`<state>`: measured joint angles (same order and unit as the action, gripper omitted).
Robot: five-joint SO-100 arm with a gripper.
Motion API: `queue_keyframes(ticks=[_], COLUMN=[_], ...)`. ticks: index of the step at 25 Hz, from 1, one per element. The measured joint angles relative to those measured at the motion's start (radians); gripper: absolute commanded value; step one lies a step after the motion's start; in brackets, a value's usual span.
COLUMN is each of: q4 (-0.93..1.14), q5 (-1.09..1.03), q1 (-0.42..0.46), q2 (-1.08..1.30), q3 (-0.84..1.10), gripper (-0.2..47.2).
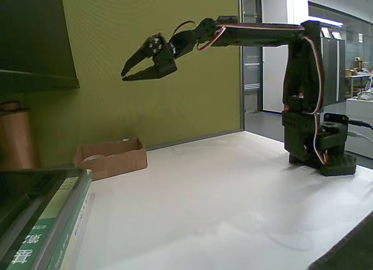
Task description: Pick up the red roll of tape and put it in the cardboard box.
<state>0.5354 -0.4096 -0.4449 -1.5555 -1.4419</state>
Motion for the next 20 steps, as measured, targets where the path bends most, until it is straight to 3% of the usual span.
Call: queue_keyframes(ticks=[8,20], q4=[0.018,0.267], q5=[0.067,0.109], q1=[0.052,0.167], q2=[-0.304,-0.739], q3=[-0.229,-0.523], gripper=[0.1,0.1])
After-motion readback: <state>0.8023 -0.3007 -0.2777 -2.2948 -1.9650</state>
